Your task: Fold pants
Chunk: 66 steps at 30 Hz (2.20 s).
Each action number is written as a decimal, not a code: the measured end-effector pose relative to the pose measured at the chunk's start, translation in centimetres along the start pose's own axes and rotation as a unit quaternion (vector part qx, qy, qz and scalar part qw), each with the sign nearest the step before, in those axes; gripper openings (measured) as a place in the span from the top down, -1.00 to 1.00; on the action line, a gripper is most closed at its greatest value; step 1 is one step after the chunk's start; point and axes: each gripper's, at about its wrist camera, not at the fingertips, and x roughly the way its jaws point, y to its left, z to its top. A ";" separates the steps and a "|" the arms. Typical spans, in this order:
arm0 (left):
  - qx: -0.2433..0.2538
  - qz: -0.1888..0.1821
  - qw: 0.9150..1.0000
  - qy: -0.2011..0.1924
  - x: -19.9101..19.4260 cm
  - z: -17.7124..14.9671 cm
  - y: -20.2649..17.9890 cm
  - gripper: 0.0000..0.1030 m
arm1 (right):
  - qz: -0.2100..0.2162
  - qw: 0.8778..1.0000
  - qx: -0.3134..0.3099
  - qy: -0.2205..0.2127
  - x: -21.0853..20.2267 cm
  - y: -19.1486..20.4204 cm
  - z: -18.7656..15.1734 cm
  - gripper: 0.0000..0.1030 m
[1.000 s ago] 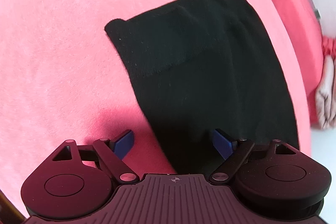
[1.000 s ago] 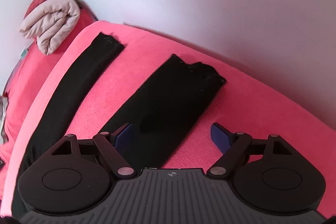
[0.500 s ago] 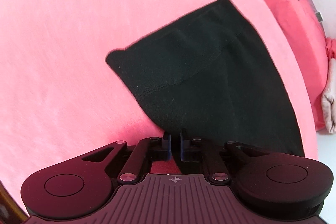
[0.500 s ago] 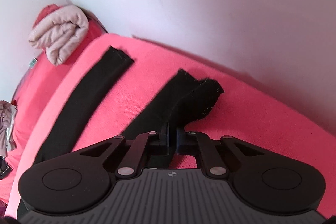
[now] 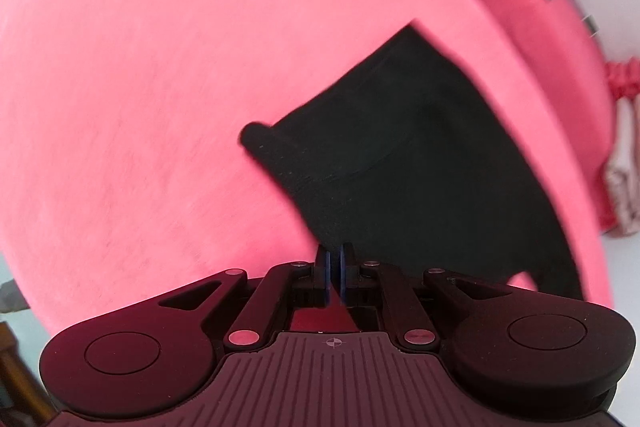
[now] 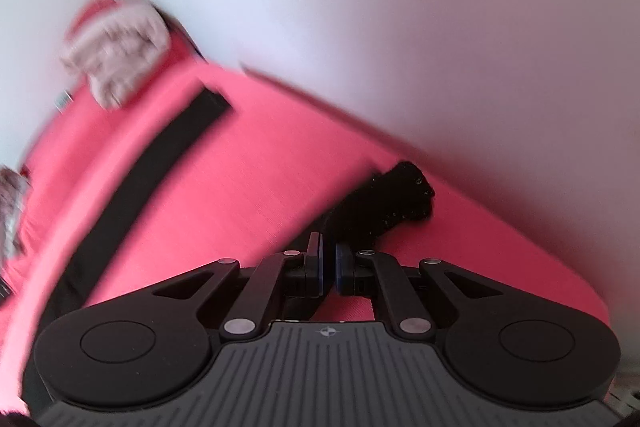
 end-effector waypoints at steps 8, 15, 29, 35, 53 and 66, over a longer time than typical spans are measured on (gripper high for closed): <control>0.015 0.014 1.000 0.020 1.7 0.3 1.6 -0.49 | -0.048 0.999 0.005 -0.004 -0.5 -1.5 -0.1 0.19; 0.043 0.054 0.998 -0.003 -1.9 1.3 4.3 -0.93 | -0.062 0.993 -0.095 -0.030 -2.0 1.3 -1.3 -0.14; 0.114 0.029 0.992 -0.035 5.2 11.5 -4.2 -1.00 | 0.085 0.992 -0.093 -0.006 6.6 12.4 6.6 -0.45; 0.122 0.013 0.992 -0.024 7.8 14.5 -7.2 -1.00 | 0.102 0.993 -0.045 0.031 11.7 13.4 10.3 -0.45; 0.191 0.095 0.975 -0.055 11.3 14.9 -12.3 -0.95 | 0.083 0.996 -0.005 0.018 16.3 15.4 11.8 0.23; 0.200 0.111 0.971 -0.066 11.0 14.5 -13.7 -0.25 | 0.054 0.996 -0.030 -0.060 10.5 12.2 13.7 0.86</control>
